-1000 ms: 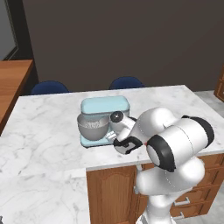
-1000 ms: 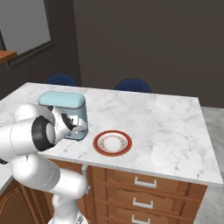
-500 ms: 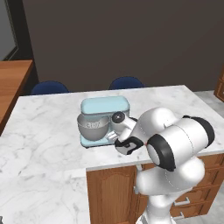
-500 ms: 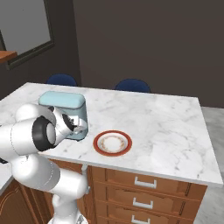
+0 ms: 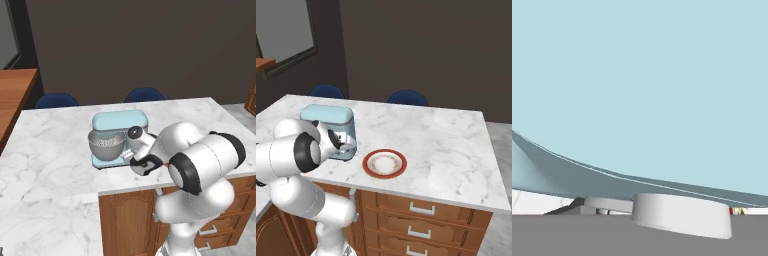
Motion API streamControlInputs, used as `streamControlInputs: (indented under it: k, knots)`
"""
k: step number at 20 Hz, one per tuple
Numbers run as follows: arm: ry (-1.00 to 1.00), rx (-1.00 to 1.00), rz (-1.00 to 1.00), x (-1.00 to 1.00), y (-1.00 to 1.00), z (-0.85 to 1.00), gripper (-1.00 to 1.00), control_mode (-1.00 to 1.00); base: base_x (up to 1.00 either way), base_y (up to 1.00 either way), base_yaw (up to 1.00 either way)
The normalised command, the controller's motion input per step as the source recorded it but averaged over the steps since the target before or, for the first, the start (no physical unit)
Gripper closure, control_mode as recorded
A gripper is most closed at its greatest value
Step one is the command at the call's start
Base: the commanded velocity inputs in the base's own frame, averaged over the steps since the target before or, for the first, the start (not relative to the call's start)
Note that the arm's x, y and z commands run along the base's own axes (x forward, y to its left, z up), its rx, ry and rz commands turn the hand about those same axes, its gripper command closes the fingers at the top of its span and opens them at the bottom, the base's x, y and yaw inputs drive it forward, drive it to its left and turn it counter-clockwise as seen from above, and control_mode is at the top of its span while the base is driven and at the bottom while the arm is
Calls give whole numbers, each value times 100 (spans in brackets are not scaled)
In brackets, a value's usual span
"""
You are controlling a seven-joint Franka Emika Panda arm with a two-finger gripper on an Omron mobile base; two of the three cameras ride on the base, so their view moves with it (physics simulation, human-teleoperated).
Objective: Add butter and sugar cubes to the stand mixer bowl and then turn on the stand mixer to begin making frosting.
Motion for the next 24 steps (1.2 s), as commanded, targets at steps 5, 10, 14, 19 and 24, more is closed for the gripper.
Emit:
streamControlInputs:
  k: [5,10,14,19,24]
  knots:
    - [4,5,-2,13,-4,19,100,-100,0,0,0]
    - [0,14,0,1,-24,30,100,-100,0,0,0]
    - [0,18,0,0,-23,37,100,-100,0,0,0]
    - [3,13,0,4,-24,14,100,-100,0,0,0]
    - [11,3,0,5,-29,-7,100,-100,0,0,0]
